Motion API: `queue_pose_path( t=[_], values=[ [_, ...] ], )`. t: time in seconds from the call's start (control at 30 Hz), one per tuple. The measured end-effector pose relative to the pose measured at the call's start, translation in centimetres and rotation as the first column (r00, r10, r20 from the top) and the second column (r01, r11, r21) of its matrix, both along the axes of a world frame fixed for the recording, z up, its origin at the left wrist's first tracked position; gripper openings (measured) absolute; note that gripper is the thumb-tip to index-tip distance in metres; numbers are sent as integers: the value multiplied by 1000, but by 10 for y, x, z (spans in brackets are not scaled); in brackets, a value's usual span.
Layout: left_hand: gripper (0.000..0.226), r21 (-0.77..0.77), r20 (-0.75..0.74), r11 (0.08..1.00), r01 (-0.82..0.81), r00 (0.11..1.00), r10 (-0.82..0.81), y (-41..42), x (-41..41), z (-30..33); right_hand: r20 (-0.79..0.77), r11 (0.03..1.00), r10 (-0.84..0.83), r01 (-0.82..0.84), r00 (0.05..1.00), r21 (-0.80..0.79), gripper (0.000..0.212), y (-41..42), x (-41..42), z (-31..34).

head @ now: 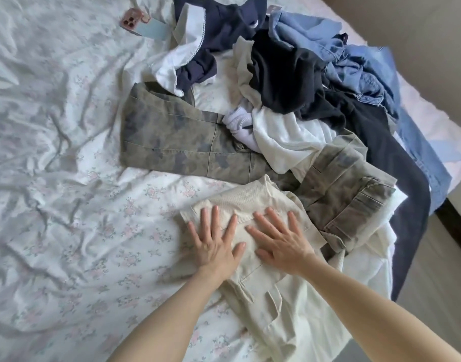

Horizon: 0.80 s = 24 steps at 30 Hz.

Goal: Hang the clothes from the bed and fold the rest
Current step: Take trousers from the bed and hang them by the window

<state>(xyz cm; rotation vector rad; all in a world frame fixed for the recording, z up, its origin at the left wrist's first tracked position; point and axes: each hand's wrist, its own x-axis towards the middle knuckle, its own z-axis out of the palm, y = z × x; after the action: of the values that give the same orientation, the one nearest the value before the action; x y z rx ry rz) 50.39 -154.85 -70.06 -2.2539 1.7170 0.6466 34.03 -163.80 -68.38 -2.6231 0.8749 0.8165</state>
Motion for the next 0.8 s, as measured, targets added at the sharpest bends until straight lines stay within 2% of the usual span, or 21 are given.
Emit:
queue_pose_path(
  t=[0.07, 0.13, 0.2, 0.23, 0.27, 0.33, 0.4, 0.47, 0.57, 0.63, 0.7, 0.8],
  values=[
    [71, -23, -25, 1000, -8, 1000, 8, -6, 3, 4, 59, 999, -21, 19, 998, 37, 57, -4, 0, 4],
    [68, -223, -83, 975, -23, 997, 4, -13, 13, 14, 245, 1000, -25, 21, 969, 19, 44, -12, 3, 21],
    [58, -456, -113, 887, -74, 993, 25, -22, 29, 17, 476, 992, -11, 71, 879, -107, 27, -25, 10, 35],
    [61, -444, -165, 886, -135, 984, 68, -28, 38, 19, 523, 981, -28, 123, 852, -148, 25, -34, 17, 41],
    [70, -357, -216, 914, -192, 969, 120, -35, 47, 21, 516, 974, -45, 152, 855, -166, 30, -45, 26, 45],
    [85, -136, -261, 960, -244, 944, 203, -48, 63, 21, 382, 981, -59, 124, 922, -148, 57, -67, 45, 44],
    [92, 54, -299, 957, -285, 910, 288, -63, 77, 24, 134, 995, -95, 90, 986, 40, 76, -86, 66, 44],
    [92, 216, -389, 928, -304, 845, 368, -74, 88, 29, -76, 977, -91, 104, 993, 184, 85, -99, 83, 44],
    [84, 384, -446, 892, -240, 797, 407, -83, 96, 35, -224, 975, -16, 64, 974, 212, 88, -109, 101, 47],
    [69, 409, -476, 892, -193, 789, 389, -81, 93, 42, -285, 978, 27, 33, 958, 204, 88, -110, 104, 55],
    [55, 357, -477, 922, -151, 819, 319, -74, 86, 49, -299, 985, 94, -46, 950, 165, 74, -105, 102, 64],
    [43, 243, -489, 954, -174, 828, 275, -64, 79, 65, -192, 989, 119, -100, 974, 105, 48, -98, 94, 78]
  ],
)
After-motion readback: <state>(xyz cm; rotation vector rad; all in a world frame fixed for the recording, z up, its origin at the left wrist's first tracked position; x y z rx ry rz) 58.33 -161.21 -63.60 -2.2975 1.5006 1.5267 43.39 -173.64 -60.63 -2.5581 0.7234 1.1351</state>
